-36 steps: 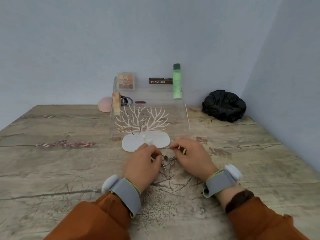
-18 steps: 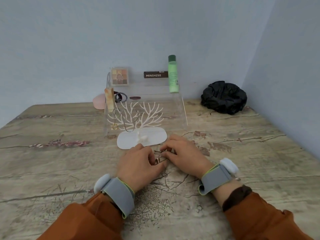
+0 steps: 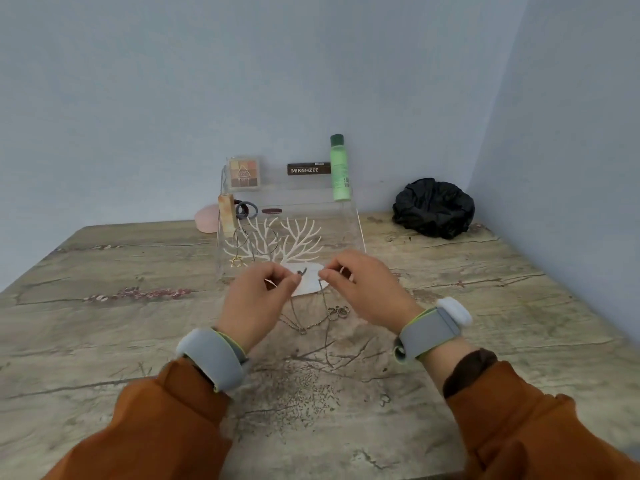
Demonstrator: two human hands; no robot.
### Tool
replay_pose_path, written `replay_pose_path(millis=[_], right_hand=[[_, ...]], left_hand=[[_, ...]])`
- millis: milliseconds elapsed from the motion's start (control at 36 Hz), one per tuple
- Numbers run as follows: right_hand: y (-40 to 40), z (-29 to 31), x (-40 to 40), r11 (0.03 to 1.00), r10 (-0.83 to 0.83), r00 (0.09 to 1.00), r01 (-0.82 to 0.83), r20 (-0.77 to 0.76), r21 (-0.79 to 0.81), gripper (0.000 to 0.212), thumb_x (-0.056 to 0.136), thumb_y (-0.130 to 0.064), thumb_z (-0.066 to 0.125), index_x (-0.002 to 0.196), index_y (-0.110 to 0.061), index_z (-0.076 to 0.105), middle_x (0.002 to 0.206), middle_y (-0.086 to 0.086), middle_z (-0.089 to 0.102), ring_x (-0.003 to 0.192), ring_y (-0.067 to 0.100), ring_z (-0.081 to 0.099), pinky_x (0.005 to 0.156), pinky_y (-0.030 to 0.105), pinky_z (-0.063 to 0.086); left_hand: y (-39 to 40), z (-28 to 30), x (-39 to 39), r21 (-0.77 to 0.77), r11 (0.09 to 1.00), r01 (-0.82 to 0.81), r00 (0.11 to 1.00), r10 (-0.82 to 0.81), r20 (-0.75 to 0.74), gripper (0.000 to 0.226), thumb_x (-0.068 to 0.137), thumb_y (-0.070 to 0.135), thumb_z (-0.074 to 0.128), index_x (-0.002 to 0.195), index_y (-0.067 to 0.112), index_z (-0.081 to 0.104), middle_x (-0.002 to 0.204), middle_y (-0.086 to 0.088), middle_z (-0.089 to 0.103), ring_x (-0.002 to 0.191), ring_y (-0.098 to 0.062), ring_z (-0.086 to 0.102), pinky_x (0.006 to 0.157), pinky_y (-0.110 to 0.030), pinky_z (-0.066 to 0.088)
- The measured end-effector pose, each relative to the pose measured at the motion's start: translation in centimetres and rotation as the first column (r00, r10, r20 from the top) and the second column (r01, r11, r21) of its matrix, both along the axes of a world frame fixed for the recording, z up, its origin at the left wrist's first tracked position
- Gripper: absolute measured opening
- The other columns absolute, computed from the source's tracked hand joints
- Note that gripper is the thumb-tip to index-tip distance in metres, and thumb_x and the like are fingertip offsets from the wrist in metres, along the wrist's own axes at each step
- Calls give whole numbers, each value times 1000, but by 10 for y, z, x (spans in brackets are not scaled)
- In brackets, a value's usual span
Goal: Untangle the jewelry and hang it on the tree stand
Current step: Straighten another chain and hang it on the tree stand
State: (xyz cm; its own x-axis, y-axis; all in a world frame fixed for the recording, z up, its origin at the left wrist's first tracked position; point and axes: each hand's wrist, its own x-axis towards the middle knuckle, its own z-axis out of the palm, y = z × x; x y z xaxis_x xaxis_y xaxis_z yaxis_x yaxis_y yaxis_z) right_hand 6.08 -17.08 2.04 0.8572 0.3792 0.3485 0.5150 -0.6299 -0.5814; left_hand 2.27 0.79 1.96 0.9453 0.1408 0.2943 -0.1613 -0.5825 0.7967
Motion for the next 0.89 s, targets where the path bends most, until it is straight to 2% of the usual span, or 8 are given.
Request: replay_pose_path(millis=[56,139,250,334,445,528,667,889], right_hand=[[0,18,-6,999,7,1000,-7,-1,36,20,94,-37,55,88,-21,65,85,-8,63,79,7,57,69,20,45],[0,51,-18,991,18,1000,-17,-6,133,21,92,-38,58,81,-23,65,79,-8,68,76,11,64,69,25,49],[2,94,-33,951,68,998,-61,-14,302,22,93,-30,59,86,-10,66,82,0,74,67,11,67,65,25,51],[4,125,-47,926,95,995,-84,-12,369,26,94,-27,59,90,-2,66,85,5,74,65,12,65,64,29,52],[9,154,-59,918,93,995,-93,18,385,30,94,-31,59,89,-3,67,83,3,74,66,7,64,63,24,52],[14,170,-64,909,74,996,-86,47,407,31,93,-30,59,87,-2,68,78,1,72,65,7,63,61,22,51],[20,190,-75,889,49,997,-74,67,452,32,93,-30,59,89,0,69,85,6,73,65,9,62,57,18,51],[22,204,-85,877,11,995,-55,94,478,32,91,-32,62,88,-1,70,76,-2,66,65,9,56,60,21,50]], left_hand=[[4,20,-2,-58,998,4,999,-1,44,15,87,27,61,80,14,64,69,4,60,64,-11,56,59,-23,39],[9,55,-13,-140,989,54,992,-38,120,11,90,21,57,89,10,60,75,3,60,59,-1,58,58,-19,43],[13,96,-27,-167,979,119,975,-84,207,4,90,15,57,87,14,59,80,3,68,55,2,58,52,-11,42],[12,124,-39,-183,967,176,965,-133,225,5,92,14,55,88,13,57,85,1,72,55,1,60,49,-9,42],[7,154,-51,-134,969,210,960,-178,215,6,89,17,59,84,16,60,91,3,74,57,-2,61,51,-19,43],[1,167,-56,-115,971,209,960,-181,214,5,87,18,62,83,16,61,91,-1,75,57,1,62,51,-21,42],[-3,184,-68,-198,962,187,961,-137,239,8,86,17,64,88,10,63,82,2,73,55,1,63,51,-18,42],[-8,197,-79,-243,947,210,957,-148,248,12,83,19,68,89,9,64,81,-1,76,59,-4,67,47,-12,44]])
